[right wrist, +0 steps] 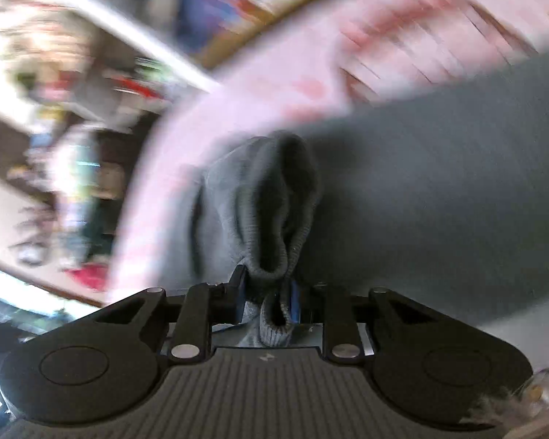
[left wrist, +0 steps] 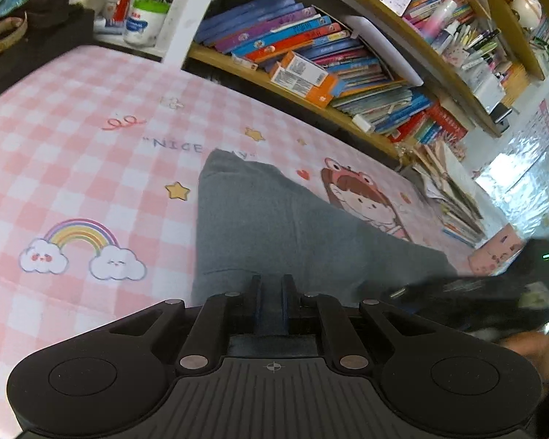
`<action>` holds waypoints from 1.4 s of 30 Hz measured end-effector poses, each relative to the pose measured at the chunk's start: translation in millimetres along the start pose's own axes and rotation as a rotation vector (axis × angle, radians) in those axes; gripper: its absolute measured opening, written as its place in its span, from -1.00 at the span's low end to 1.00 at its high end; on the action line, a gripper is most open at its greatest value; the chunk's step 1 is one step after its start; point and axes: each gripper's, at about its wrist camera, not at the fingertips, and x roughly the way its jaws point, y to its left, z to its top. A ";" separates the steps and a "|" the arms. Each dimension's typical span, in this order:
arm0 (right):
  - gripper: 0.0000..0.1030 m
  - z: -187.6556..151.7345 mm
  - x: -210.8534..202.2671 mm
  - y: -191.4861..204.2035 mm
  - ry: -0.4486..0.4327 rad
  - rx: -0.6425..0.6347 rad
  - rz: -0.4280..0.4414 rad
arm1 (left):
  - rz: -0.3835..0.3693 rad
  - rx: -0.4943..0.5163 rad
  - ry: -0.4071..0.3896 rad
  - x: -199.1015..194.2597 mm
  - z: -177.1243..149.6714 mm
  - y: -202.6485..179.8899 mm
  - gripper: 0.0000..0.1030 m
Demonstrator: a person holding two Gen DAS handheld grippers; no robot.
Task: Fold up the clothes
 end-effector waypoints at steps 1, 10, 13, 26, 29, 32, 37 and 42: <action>-0.47 -0.2 1.2 -6.9 -0.005 0.042 0.016 | -0.001 0.014 -0.003 -1.8 0.7 -1.6 -0.83; -0.63 6.8 -10.0 -11.1 -0.074 0.109 0.076 | -0.012 0.033 0.039 -0.1 0.0 4.4 -0.83; -0.66 7.7 -13.7 0.7 -0.102 0.052 0.086 | -0.014 0.030 0.061 7.8 -0.5 9.4 -0.83; -0.63 -0.9 -8.8 7.4 -0.078 0.036 0.095 | -0.038 0.031 0.037 5.0 3.2 9.1 -0.83; -0.63 0.3 -24.1 16.2 -0.165 -0.008 0.183 | -0.043 0.058 -0.014 -3.6 5.9 4.6 -0.83; -0.63 4.3 -9.7 4.4 -0.104 0.056 0.087 | -0.026 0.069 0.027 4.1 5.0 5.4 -0.83; -0.45 1.2 3.4 -16.5 -0.045 0.144 0.044 | -0.033 0.075 0.047 9.4 -0.1 7.6 -0.83; -0.35 -1.7 0.8 -13.4 -0.053 0.121 0.034 | -0.042 0.059 0.047 9.1 -0.6 9.2 -0.82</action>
